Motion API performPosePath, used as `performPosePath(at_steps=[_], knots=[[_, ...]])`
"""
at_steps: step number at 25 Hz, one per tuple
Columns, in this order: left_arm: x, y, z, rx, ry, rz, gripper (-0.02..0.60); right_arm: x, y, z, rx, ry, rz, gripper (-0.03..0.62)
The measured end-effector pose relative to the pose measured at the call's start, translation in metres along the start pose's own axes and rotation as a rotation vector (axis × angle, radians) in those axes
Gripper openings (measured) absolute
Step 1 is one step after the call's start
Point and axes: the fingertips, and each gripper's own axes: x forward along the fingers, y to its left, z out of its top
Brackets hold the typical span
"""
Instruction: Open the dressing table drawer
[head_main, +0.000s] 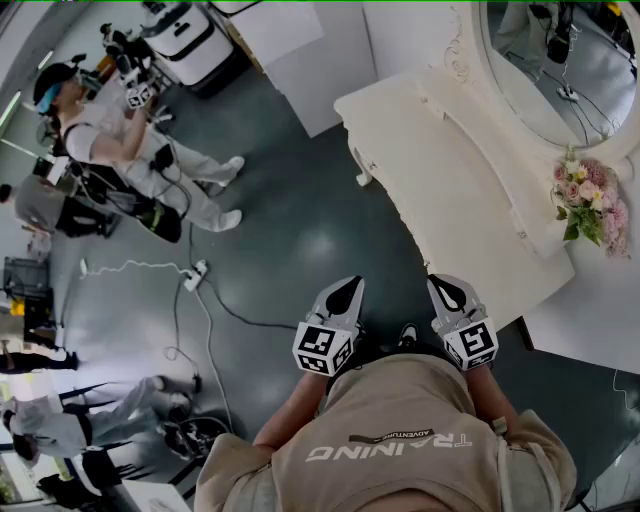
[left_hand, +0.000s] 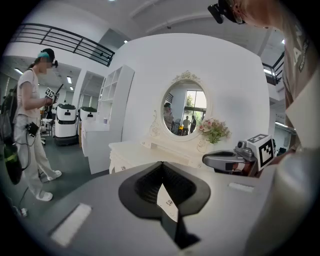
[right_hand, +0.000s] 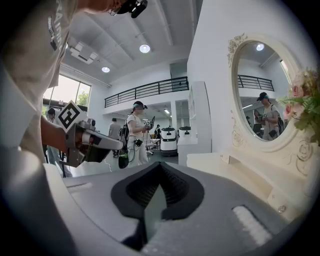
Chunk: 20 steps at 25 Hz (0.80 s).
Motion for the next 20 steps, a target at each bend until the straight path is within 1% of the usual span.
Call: performPosePath(at_steps=[4,9,12,16,20], knots=[[0.000,0.025,0.002,-0.006,0.005,-0.004,0.018,0.025,0.008,0.015,0.025,-0.029,-0.002,0.003],[0.001,0.059,0.015,-0.022,-0.043,0.001,0.018,0.064,0.023,0.022,-0.005,0.010,0.037,0.003],[-0.003,0.085,0.014,-0.037,-0.057,0.011,0.018,0.091,0.036,0.036,-0.045,0.017,0.059,0.003],[-0.019,0.132,0.012,-0.045,-0.043,0.020,0.018,0.129,0.054,0.059,-0.045,-0.008,0.034,0.003],[-0.030,0.164,0.019,-0.047,-0.031,0.002,0.018,0.152,0.072,0.079,-0.048,-0.003,0.017,0.003]])
